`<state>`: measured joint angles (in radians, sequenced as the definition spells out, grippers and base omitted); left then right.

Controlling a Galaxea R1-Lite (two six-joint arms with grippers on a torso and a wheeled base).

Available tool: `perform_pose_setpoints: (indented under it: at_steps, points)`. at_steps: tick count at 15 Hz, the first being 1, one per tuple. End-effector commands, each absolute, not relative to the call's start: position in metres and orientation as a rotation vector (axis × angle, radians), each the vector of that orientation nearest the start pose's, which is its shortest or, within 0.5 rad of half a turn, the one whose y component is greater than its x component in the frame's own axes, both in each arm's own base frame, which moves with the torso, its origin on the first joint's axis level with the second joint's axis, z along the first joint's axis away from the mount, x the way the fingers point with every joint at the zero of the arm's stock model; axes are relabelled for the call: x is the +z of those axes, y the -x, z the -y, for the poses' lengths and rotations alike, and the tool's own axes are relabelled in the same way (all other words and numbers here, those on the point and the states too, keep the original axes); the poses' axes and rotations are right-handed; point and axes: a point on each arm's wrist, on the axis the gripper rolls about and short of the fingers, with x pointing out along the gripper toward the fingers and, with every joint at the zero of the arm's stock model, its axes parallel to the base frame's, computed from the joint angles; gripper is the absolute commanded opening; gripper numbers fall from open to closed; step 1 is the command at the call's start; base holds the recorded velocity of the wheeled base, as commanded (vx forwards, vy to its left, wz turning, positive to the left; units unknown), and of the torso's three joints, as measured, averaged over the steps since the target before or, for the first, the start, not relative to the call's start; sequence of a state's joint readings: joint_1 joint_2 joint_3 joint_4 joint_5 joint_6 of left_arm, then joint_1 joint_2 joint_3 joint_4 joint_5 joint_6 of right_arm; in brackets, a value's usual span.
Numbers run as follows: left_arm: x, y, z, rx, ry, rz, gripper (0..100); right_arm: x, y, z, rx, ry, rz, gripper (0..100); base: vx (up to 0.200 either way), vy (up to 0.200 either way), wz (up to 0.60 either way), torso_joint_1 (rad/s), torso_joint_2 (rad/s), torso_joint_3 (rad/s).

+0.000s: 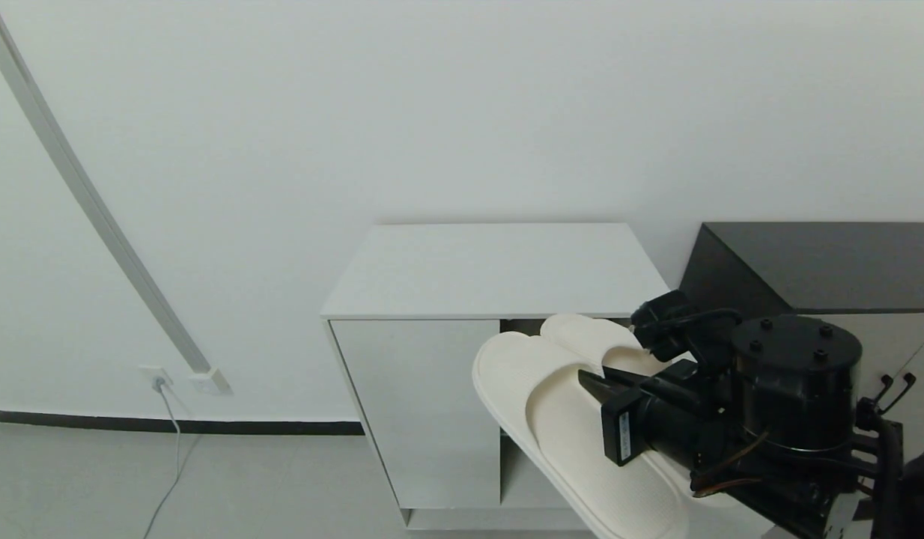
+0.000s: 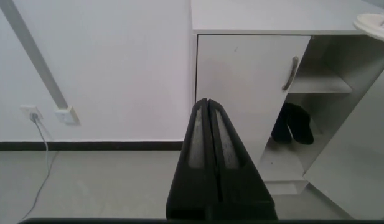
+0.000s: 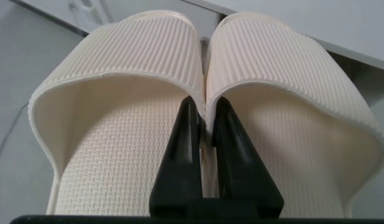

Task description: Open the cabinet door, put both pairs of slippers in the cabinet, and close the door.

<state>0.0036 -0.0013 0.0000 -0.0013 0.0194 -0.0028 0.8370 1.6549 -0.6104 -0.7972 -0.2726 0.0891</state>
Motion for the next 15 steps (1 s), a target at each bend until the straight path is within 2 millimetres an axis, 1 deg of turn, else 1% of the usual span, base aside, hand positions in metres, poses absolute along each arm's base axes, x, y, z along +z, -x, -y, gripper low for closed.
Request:
perform_pose_setpoints:
  at_steps: [1, 8, 12, 15]
  points:
    - [0.0756, 0.0228, -0.0004, 0.023, 0.003, 0.002, 0, 0.1580, -0.1925, -0.2002, 0.542, 0.054, -0.246, 0, 0.000, 0.000, 0.00, 0.000, 0.00, 0.000]
    - [0.0756, 0.0228, -0.0004, 0.023, 0.003, 0.002, 0, 0.1545, -0.1913, -0.1984, 0.541, 0.061, -0.256, 0, 0.000, 0.000, 0.00, -0.006, 0.01, 0.007]
    - [0.0756, 0.0228, -0.0003, 0.021, 0.003, 0.002, 0, 0.1537, -0.1910, -0.1980, 0.541, 0.061, -0.258, 0, 0.000, 0.000, 0.00, -0.144, 0.34, 0.182]
    - [0.0756, 0.0228, -0.0004, 0.023, 0.003, 0.002, 0, 0.1540, -0.1911, -0.1981, 0.541, 0.061, -0.256, 0, 0.000, 0.000, 0.00, -0.196, 0.45, 0.250]
